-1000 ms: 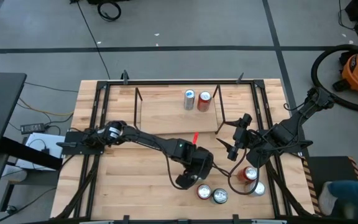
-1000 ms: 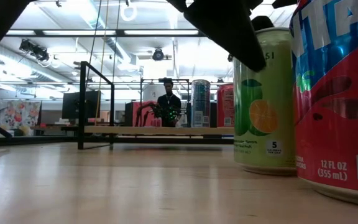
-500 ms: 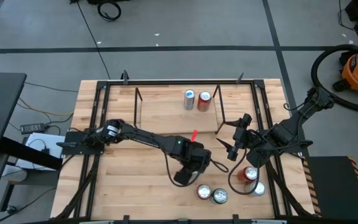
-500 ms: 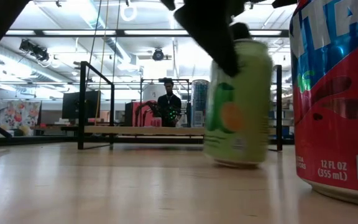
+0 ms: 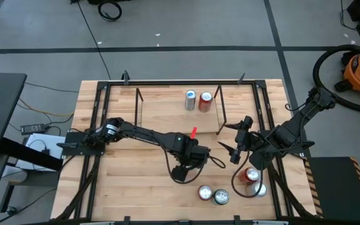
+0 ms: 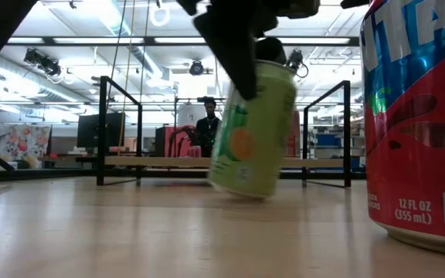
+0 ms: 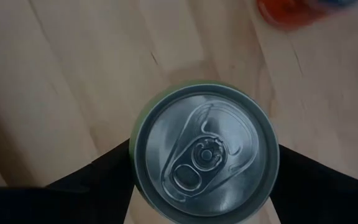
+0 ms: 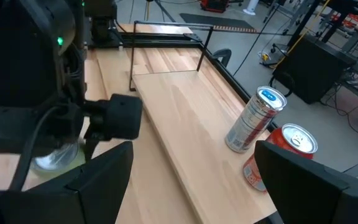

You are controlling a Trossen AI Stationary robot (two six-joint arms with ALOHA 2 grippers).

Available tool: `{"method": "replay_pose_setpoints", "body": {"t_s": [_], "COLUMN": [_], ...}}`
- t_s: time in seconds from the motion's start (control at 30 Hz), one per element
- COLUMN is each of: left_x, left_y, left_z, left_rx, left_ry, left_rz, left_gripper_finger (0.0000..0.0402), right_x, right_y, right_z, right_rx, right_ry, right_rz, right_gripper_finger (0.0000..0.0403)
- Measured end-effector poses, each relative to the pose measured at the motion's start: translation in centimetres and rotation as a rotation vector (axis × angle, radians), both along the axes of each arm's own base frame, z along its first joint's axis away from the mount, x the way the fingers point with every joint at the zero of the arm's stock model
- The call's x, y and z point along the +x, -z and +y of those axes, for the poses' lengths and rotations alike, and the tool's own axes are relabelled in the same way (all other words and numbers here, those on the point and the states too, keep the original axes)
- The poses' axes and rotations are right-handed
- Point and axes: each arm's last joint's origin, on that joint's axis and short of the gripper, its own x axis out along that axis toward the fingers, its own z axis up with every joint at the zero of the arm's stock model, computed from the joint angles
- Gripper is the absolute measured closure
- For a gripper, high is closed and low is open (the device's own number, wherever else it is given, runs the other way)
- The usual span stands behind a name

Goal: Place canned beverage on shelf
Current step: Put the light green soda can on the shelf

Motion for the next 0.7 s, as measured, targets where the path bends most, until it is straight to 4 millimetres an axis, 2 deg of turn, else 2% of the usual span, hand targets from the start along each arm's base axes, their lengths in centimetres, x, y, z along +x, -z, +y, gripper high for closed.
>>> {"method": "replay_pose_setpoints", "body": {"t_s": [0.33,0.7], "left_x": [-1.1,-3.3], "left_y": [-0.3,-4.3], "left_z": [-1.0,-1.6], "left_rx": [0.014,0.1], "left_ry": [0.0,-0.051], "left_rz": [0.061,-0.019], "left_gripper_finger": [0.0102,0.0102], "right_x": [-0.5,-1.0], "right_y": [0.1,0.1], "right_z": [0.6,1.2], "right_rx": [0.026,0.055], "right_ry": [-0.017,-0.035], "right_rz": [-0.013,-0.029], "right_gripper_finger": [0.0056,0.0056]}}
